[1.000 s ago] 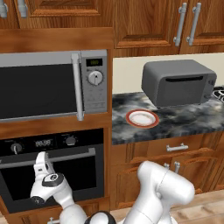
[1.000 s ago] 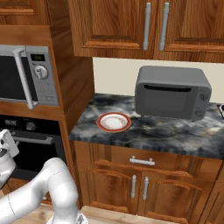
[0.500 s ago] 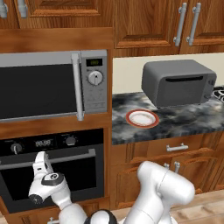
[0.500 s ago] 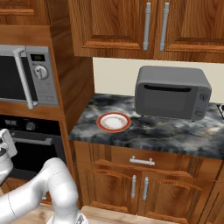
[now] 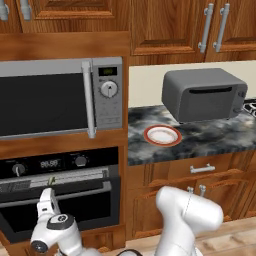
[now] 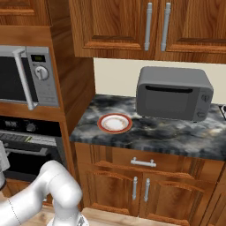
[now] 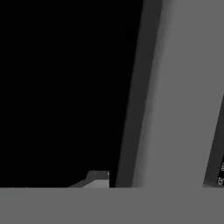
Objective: Take the fish from the oven and place it on the plate on the counter.
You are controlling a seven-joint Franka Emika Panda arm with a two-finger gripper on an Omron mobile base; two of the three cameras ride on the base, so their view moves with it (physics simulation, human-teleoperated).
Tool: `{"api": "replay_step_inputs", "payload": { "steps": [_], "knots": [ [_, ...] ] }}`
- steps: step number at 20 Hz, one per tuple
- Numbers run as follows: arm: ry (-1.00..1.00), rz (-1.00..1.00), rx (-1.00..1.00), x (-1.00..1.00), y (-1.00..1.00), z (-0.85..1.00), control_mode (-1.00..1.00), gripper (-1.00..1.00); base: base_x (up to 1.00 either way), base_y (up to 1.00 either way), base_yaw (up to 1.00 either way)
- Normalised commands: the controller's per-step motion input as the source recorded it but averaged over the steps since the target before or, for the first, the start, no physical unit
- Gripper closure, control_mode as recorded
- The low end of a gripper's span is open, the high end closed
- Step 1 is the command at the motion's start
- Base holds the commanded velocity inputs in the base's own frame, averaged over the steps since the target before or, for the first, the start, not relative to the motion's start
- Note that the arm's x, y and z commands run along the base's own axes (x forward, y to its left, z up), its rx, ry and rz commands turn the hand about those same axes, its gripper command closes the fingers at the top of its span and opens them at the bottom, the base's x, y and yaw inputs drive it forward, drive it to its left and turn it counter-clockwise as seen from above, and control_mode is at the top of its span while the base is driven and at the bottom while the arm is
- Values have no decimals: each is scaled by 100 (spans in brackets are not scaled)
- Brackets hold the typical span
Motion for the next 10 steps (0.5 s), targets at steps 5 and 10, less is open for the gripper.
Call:
{"api": "replay_step_inputs", "payload": {
  "steps": [5, 10],
  "knots": [
    [28, 0, 0, -84, 29, -93, -100, 100, 0, 0, 0],
    [37, 0, 0, -93, 17, -100, -100, 100, 0, 0, 0]
  ]
}}
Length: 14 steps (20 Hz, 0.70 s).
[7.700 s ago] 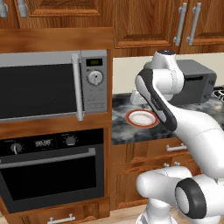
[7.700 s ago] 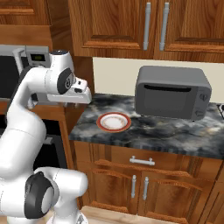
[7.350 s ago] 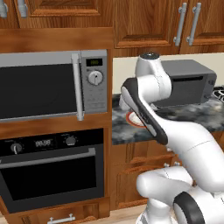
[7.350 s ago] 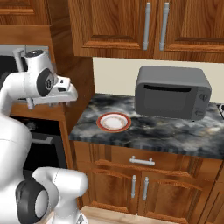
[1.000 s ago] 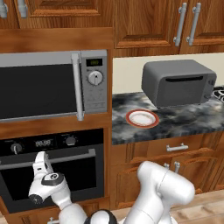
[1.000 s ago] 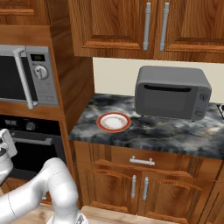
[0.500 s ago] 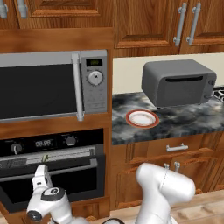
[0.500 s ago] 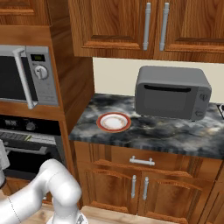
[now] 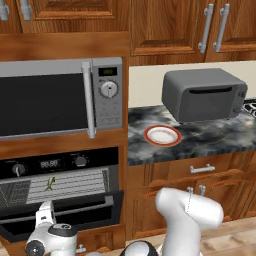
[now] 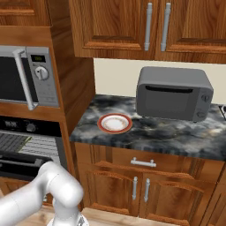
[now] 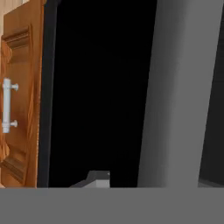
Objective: Take the fish from the oven and place it on the plate on the counter.
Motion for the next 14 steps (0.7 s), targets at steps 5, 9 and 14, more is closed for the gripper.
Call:
{"api": "replay_step_inputs", "payload": {
  "steps": [5, 9, 14],
  "knots": [
    [40, 0, 0, -100, 19, -100, -100, 100, 0, 0, 0],
    [39, 0, 0, -98, 19, -100, -100, 100, 0, 0, 0],
    [33, 0, -1, -80, 18, -99, -100, 100, 0, 0, 0]
  ]
}}
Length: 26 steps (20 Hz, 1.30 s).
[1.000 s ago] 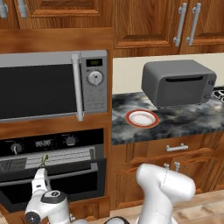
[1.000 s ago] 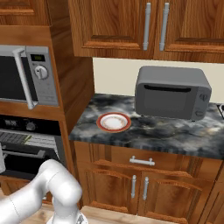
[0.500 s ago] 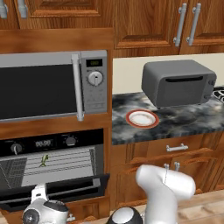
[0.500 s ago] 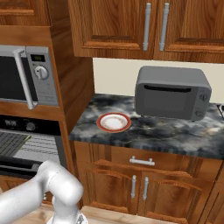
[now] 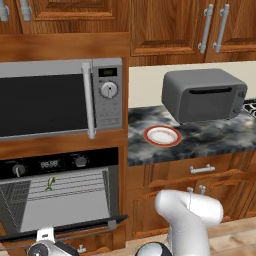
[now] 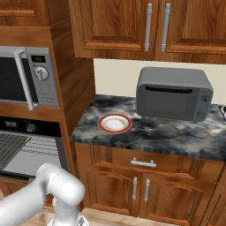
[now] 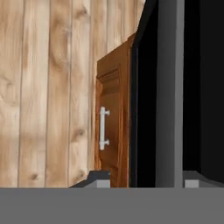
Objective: Take the fish from the oven and place it on the plate on the counter.
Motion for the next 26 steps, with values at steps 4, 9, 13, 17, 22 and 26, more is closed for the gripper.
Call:
{"api": "replay_step_inputs", "payload": {
  "steps": [4, 9, 13, 17, 22, 26],
  "knots": [
    [13, 0, 0, -41, 4, -38, -100, 100, 0, 0, 0],
    [0, 0, 0, -11, 1, 0, -100, -100, 0, 0, 0],
    [-13, 0, 0, -87, 4, 33, -100, -100, 0, 0, 0],
    [-25, 0, 0, -100, 19, 69, -100, -100, 0, 0, 0],
    [-36, 8, 0, -97, 23, 100, -100, -100, 0, 0, 0],
    [-33, 12, 0, -61, 8, 100, -100, -100, 0, 0, 0]
  ]
}}
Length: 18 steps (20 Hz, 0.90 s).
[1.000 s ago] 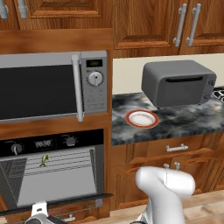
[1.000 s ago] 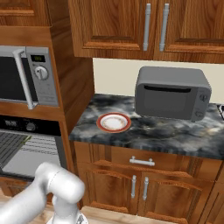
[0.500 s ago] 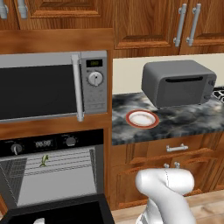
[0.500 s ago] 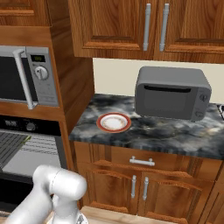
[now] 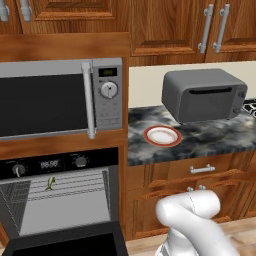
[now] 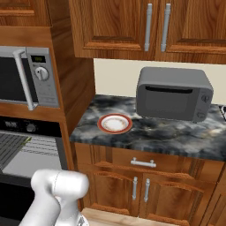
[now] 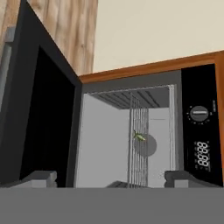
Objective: Take the fish from the oven and place it on the plate on the counter.
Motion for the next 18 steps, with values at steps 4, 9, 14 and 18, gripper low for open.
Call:
{"api": "replay_step_inputs", "payload": {
  "steps": [4, 9, 14, 18],
  "knots": [
    [-29, 14, 0, -12, 0, 96, -100, -100, 0, 0, 0],
    [-8, 10, 0, 17, -13, 31, -100, -100, 0, 0, 0],
    [0, 2, 1, 41, -25, 31, -100, -100, 0, 0, 0],
    [0, 0, 7, 66, -42, 41, -100, -100, 0, 0, 0]
  ]
}}
